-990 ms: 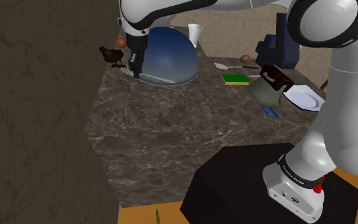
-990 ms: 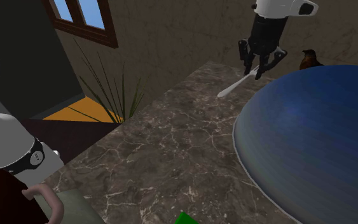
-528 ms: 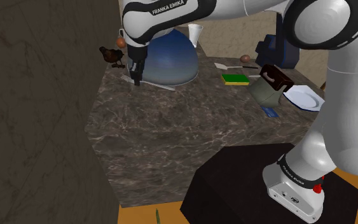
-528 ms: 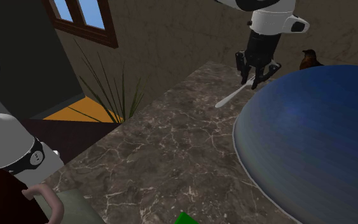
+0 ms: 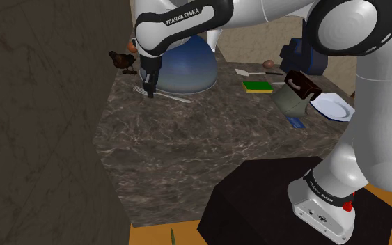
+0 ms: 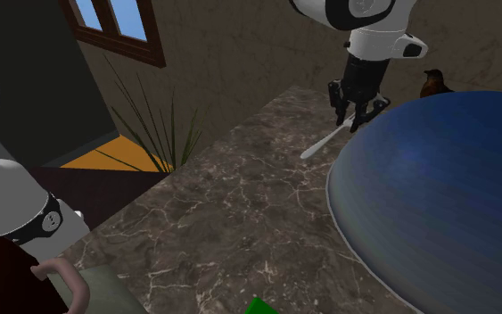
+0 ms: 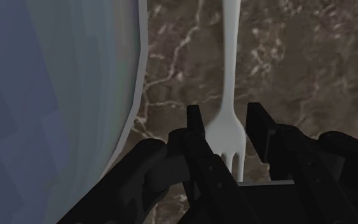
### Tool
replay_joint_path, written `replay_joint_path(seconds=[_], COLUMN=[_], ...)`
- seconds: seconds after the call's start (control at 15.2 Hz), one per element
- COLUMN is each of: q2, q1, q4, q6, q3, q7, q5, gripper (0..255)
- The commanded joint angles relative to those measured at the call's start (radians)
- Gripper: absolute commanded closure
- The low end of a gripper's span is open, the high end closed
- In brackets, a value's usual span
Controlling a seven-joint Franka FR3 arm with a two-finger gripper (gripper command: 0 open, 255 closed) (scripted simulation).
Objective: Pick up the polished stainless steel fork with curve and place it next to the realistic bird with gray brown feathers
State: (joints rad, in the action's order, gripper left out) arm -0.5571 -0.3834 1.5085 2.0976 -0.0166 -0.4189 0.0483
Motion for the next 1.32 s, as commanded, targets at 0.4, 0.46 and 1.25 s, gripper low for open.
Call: replay_joint_path(seconds=[0.4, 0.46, 1.25], q2=[0.001, 0.0, 0.047], q1=[0.0, 0.0, 0.002], q4=[0.002, 0.0, -0.055], q6=[0.001, 0.0, -0.102], q3=[0.0, 0.0, -0.001], q7=[0.0, 0.0, 0.002], q5=[0.0, 0.0, -0.002], gripper=[0, 0, 0])
